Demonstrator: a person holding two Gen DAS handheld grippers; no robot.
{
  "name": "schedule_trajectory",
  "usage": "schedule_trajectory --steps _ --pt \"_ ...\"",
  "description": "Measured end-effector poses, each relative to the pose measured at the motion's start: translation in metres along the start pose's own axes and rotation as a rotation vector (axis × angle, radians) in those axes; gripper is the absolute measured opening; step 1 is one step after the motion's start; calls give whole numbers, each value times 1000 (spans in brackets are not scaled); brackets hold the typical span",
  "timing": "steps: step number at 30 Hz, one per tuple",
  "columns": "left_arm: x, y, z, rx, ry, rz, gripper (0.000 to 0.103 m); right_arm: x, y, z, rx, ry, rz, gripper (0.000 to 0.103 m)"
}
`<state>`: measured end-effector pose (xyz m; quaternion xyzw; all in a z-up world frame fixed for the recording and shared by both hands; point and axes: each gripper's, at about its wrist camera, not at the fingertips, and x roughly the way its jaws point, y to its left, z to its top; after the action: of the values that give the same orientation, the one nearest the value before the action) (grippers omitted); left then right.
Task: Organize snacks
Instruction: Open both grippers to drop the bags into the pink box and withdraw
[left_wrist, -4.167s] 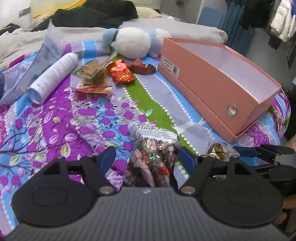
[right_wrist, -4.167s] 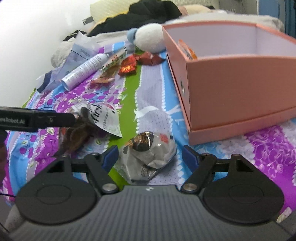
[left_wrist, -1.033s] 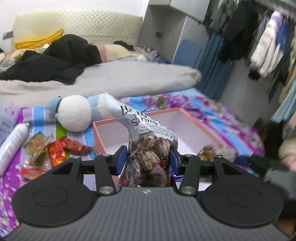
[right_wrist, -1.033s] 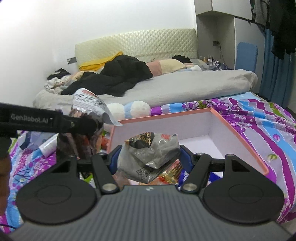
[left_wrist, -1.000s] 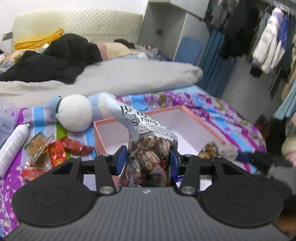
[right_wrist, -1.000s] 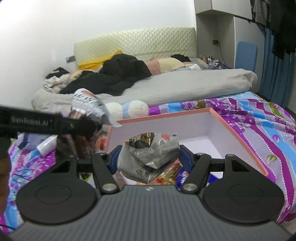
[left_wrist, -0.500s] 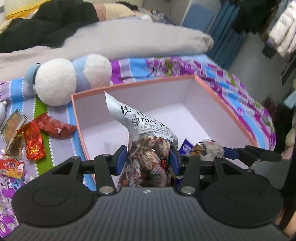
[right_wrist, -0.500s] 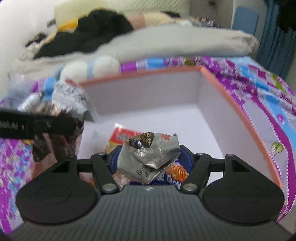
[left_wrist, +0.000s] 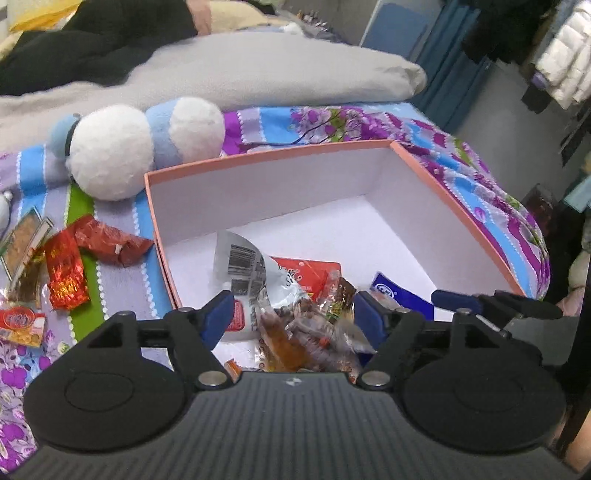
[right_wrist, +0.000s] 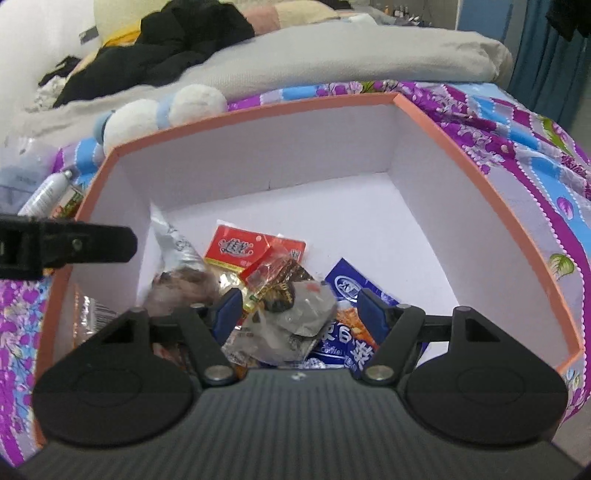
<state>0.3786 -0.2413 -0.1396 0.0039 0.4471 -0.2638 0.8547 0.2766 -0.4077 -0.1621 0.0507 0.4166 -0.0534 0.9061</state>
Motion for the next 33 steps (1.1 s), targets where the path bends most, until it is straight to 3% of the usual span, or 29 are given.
schedule_trajectory --steps 4,21,25,33 --pt "-19 -3 -9 38 -36 16 76 -17 1 -3 3 -47 2 71" --pt "-125 12 -64 37 -250 43 76 -101 38 -43 -8 -274 102 71" --pt "-143 14 -79 41 -258 82 76 -114 48 -55 -3 -297 132 71" --pt "-174 22 -116 17 -290 89 76 -140 70 -80 4 -327 190 71"
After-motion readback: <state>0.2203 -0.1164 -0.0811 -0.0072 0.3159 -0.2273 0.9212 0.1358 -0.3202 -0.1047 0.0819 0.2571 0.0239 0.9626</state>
